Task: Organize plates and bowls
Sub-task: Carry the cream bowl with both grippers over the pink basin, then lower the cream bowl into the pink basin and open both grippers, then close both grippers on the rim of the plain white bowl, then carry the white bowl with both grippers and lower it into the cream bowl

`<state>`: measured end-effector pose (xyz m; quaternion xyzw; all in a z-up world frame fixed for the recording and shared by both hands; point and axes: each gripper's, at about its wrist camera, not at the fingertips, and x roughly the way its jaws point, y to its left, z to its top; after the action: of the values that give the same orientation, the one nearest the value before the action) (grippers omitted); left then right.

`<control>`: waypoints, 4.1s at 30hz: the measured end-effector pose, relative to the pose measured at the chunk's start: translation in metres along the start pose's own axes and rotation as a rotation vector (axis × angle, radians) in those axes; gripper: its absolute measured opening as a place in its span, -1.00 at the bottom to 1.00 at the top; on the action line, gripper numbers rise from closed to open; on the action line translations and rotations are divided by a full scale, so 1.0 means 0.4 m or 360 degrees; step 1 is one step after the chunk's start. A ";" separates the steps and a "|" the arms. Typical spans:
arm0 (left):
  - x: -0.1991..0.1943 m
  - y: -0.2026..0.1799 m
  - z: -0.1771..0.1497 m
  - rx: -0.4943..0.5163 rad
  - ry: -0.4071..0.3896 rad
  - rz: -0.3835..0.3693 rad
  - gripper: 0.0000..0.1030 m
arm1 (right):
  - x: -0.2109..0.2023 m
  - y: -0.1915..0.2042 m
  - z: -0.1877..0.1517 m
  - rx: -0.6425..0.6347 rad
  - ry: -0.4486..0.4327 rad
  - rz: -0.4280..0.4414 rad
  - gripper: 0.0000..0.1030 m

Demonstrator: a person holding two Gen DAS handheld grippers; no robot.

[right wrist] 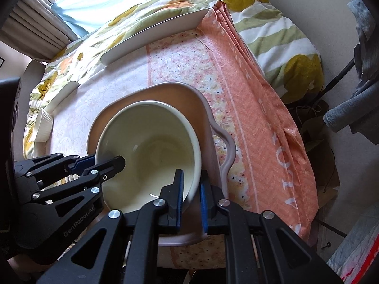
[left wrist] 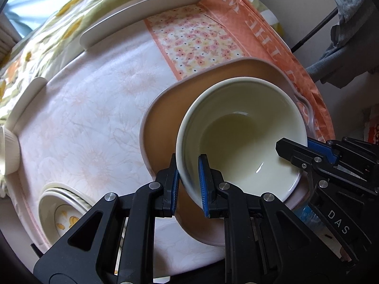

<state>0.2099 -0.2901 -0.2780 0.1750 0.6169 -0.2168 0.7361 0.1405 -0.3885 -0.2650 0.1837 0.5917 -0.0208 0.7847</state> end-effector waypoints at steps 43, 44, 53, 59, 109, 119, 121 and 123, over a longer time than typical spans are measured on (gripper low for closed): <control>-0.311 0.085 -0.079 -0.0385 -0.0435 0.0059 0.20 | -0.214 0.074 0.031 -0.0309 -0.0196 0.0141 -0.77; -0.330 0.106 -0.096 -0.0439 -0.0467 0.0089 0.71 | -0.217 0.095 0.038 -0.0376 -0.0191 0.0171 -0.70; -0.460 0.406 -0.302 -0.1144 -0.0640 0.0229 0.85 | -0.228 0.321 0.107 -0.0830 -0.0306 0.0448 0.99; -0.510 0.609 -0.413 -0.1508 -0.0770 0.0337 0.85 | -0.231 0.590 0.173 -0.1220 -0.0319 0.0579 0.99; -0.216 1.067 -0.316 -0.1671 -0.0630 0.0090 -0.76 | 0.335 1.045 0.321 -0.1013 0.0291 0.0647 -0.68; -0.437 0.779 -0.281 -0.1434 -0.0754 0.0087 -0.76 | 0.024 0.828 0.279 -0.0889 0.0047 0.0703 -0.68; -0.458 0.701 -0.272 -0.1373 -0.0757 0.0070 -0.76 | -0.029 0.758 0.258 -0.0854 -0.0008 0.0694 -0.68; -0.468 0.622 -0.262 -0.1311 -0.0753 0.0040 -0.76 | -0.077 0.680 0.235 -0.0810 -0.0057 0.0672 -0.68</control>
<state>0.2285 -0.0055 -0.1148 -0.1781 0.4649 0.0211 0.8670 0.2860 -0.1702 -0.1426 0.0999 0.5129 0.2876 0.8026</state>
